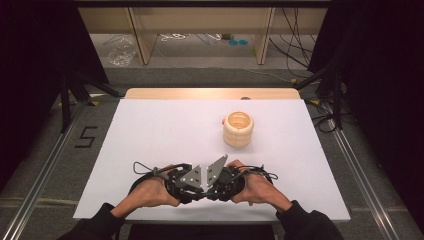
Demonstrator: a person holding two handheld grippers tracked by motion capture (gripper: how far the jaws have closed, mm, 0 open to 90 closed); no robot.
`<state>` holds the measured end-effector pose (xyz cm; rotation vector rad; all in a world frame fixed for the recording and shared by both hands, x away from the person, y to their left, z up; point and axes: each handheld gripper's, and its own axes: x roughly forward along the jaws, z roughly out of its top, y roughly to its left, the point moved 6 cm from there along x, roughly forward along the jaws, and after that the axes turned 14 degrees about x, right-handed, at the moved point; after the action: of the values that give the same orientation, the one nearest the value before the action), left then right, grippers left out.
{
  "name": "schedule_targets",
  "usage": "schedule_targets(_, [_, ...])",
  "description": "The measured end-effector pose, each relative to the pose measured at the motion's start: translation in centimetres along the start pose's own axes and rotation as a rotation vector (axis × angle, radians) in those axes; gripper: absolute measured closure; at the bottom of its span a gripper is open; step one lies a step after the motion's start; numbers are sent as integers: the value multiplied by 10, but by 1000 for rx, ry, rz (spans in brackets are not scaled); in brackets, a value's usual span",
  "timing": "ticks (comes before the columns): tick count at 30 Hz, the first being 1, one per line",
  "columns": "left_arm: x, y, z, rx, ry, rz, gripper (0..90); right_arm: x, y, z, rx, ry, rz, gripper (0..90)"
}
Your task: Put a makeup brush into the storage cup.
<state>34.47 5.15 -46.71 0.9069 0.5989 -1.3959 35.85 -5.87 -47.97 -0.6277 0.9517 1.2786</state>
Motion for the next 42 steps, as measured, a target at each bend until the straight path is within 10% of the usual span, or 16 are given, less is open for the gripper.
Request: schedule_targets(42, [-13,6,-2,-38,-58,24,700,1,2,0,-9,-23,46,797])
